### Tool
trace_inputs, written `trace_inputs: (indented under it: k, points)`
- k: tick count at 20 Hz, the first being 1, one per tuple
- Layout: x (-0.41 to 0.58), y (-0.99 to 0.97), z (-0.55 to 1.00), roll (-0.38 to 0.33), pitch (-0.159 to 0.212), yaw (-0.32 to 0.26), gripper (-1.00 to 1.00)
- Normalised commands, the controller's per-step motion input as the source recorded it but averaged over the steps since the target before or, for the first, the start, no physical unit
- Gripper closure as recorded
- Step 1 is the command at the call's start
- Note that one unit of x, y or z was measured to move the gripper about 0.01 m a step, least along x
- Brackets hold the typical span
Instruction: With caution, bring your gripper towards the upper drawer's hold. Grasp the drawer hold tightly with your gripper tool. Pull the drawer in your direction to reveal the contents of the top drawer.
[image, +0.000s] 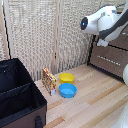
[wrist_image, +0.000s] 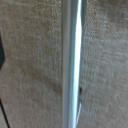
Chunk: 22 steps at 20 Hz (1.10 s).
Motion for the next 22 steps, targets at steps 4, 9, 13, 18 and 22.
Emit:
trace_inputs:
  k: [4,9,13,18,22]
  points:
    - [0.0,-0.16,0.0,0.0,0.0,-0.002,1.0]
    - [-0.116,-0.37,0.0,0.003,0.0,0.008,1.0]
    - [-0.271,-0.53,0.01,0.044,0.0,0.007,1.0]
    - [-0.165,-0.35,0.0,0.045,0.0,0.0,1.0]
    - [-0.019,-0.17,0.01,0.019,0.0,0.014,1.0]
